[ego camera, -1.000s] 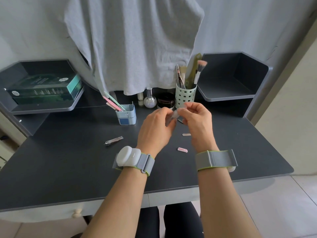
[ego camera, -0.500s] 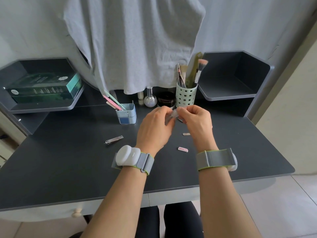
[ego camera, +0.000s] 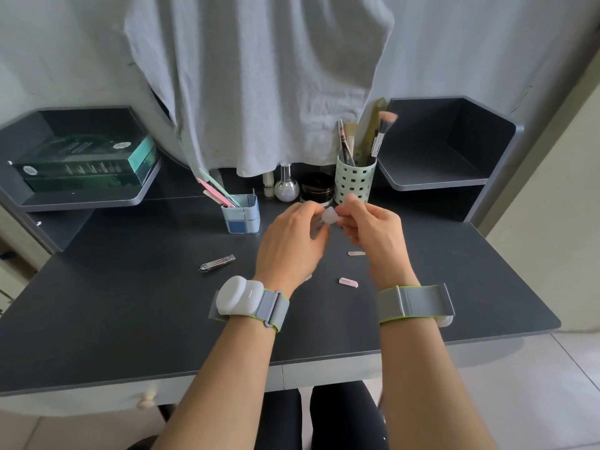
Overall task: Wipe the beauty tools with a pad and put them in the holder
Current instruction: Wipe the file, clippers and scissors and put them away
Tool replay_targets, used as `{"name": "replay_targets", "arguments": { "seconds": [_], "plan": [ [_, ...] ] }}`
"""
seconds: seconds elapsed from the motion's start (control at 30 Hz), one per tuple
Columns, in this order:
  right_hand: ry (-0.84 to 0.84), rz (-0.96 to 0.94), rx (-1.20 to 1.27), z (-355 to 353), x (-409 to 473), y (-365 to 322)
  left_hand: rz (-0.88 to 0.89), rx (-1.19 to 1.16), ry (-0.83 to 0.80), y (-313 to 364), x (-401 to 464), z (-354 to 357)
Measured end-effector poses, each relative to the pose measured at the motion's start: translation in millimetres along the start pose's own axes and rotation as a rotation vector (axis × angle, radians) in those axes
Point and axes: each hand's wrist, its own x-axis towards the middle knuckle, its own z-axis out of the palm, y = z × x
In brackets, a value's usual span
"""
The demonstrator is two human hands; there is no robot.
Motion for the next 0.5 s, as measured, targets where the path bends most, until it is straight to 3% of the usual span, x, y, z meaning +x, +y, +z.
{"name": "replay_targets", "arguments": {
  "seconds": [0.2, 0.5],
  "plan": [
    [-0.078, -0.001, -0.091, 1.2, 0.3, 0.4, 0.001, 0.029, 0.011, 0.2, 1.1, -4.3],
    [-0.065, -0.048, -0.093, 1.3, 2.4, 4.3, 0.009, 0.013, 0.023, 1.3, 0.1, -4.5]
  ]
}}
